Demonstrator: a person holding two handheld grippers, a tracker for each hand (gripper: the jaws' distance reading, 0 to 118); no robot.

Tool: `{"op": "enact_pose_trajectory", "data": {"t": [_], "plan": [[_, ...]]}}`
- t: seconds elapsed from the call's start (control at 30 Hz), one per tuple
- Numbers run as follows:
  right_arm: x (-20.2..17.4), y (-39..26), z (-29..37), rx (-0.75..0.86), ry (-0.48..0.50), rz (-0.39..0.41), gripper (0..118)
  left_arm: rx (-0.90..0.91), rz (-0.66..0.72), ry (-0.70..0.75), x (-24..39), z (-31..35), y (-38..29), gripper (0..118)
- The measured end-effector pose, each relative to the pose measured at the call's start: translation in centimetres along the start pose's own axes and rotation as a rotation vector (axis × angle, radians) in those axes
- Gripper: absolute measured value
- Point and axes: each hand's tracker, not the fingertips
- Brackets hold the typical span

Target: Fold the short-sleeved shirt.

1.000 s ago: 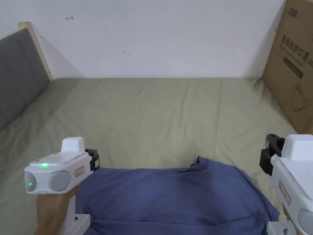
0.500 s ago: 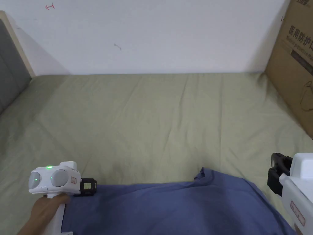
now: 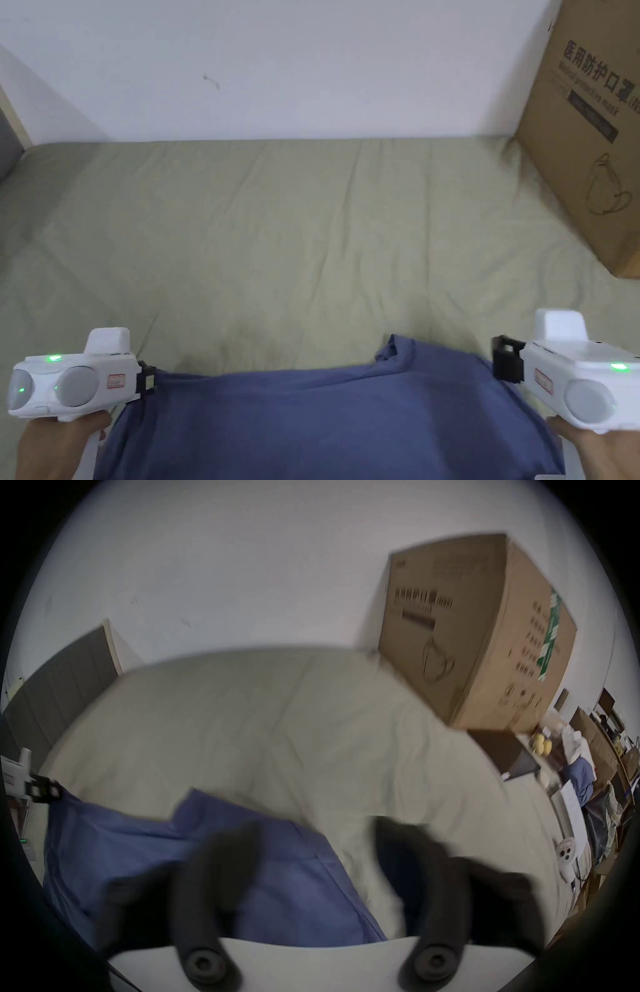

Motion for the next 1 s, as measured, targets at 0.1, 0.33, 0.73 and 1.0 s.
{"op": "enact_pose_trajectory", "data": {"t": [0.1,0.33,0.73,1.0], "plan": [[1.0,-0.3,-4.3,-0.113,-0.012,-0.037,106,0.03,-0.003,-0.033,0.0,2.4,0.0,2],[-0.3,-0.8,-8.9,-0.241,-0.011,0.077,47,0.054,0.016,-0.042,-0.3,4.6,-0.4,2],[0.0,-1.1,2.8,-0.003,0.112,0.081,5,0.074,0.063,-0.016,-1.3,7.5,-2.6,2],[2.7,-5.4,14.9,0.135,0.244,-0.009,5,0.09,0.115,-0.016,-2.5,13.0,-7.7,2]]}}
